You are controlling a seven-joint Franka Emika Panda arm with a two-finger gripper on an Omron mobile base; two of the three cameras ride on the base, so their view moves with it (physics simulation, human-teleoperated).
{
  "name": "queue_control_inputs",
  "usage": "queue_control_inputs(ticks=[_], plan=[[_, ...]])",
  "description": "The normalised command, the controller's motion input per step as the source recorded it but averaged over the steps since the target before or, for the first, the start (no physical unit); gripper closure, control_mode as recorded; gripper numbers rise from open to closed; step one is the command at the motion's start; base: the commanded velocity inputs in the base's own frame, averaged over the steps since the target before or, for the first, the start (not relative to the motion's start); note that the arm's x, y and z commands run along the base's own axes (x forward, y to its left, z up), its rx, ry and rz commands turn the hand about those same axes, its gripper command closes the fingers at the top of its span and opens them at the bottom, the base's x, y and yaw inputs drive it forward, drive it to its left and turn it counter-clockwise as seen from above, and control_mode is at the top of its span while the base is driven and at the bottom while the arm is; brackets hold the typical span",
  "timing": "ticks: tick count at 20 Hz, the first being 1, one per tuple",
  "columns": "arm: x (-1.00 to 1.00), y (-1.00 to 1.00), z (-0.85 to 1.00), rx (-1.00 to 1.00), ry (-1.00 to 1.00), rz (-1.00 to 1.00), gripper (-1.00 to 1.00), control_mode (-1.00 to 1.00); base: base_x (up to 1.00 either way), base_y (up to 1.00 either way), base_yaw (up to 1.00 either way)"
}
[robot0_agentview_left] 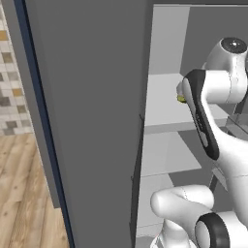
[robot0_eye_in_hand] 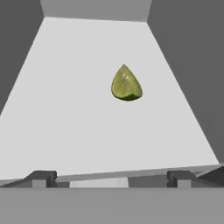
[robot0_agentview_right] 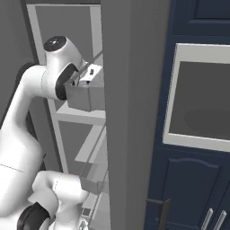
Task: There is a bowl on the dining counter. Grab a lemon wedge from the fridge and place it in the bowl. Then get the liquor bottle and glass cup from the cabinet and place them next to the bowl.
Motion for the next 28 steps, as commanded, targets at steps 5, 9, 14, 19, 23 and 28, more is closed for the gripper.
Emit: queue_control_inputs(ticks=[5, 9, 14, 19, 23, 28], plan=[[0.54, -0.27, -0.15, 0.0, 0.0, -0.02, -1.0, -1.0, 0.0, 0.0, 0.0], [0.45, -0.29, -0.18, 0.0, 0.0, 0.0, -1.0, -1.0, 0.0, 0.0, 0.0], [0.38, -0.12, -0.25, 0.0, 0.0, 0.0, -1.0, -1.0, 0.0, 0.0, 0.0], [0.43, 0.0, -0.28, 0.0, 0.01, 0.0, -1.0, -1.0, 0.0, 0.0, 0.0], [0.47, -0.02, -0.14, 0.0, 0.0, 0.0, -1.0, -1.0, 0.0, 0.0, 0.0], [0.41, -0.12, -0.08, 0.01, 0.0, 0.0, -1.0, -1.0, 0.0, 0.0, 0.0]])
